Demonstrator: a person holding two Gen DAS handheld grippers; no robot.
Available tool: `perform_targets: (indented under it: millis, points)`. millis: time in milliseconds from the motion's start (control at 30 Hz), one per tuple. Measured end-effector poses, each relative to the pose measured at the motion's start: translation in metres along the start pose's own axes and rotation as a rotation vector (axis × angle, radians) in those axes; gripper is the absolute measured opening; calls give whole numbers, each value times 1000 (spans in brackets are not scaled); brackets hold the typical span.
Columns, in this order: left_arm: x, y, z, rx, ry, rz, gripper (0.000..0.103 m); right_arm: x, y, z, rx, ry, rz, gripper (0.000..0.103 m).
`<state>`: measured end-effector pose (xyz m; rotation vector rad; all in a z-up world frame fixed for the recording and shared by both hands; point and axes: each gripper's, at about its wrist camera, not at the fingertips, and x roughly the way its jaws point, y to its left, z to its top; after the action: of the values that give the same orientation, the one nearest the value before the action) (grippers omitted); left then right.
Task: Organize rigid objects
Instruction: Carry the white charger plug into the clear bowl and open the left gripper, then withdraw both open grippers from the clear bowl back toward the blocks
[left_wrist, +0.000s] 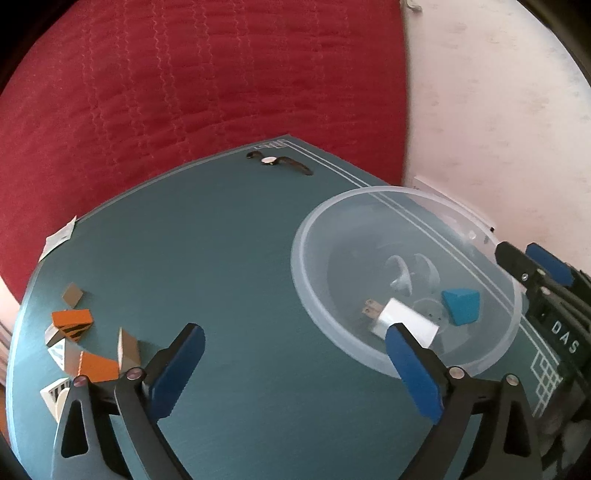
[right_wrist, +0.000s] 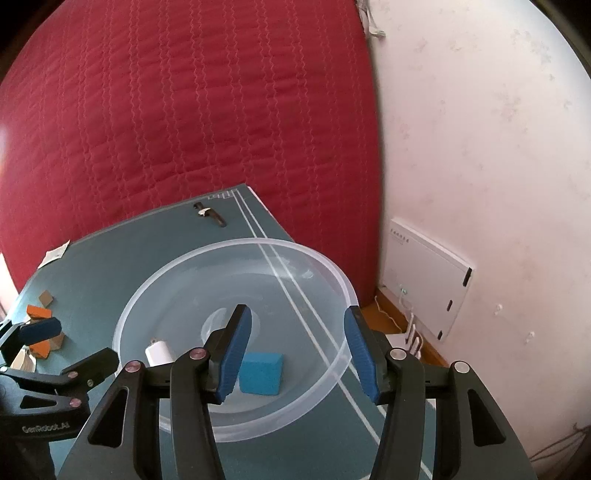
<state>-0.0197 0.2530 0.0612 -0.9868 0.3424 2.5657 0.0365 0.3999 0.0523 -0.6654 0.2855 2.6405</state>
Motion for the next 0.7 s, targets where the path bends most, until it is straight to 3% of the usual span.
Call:
perform_targets:
  millis: [700]
  points:
    - [-17, 52, -20, -76, -21, 106, 101, -6, 13, -5, -38, -1, 16, 54]
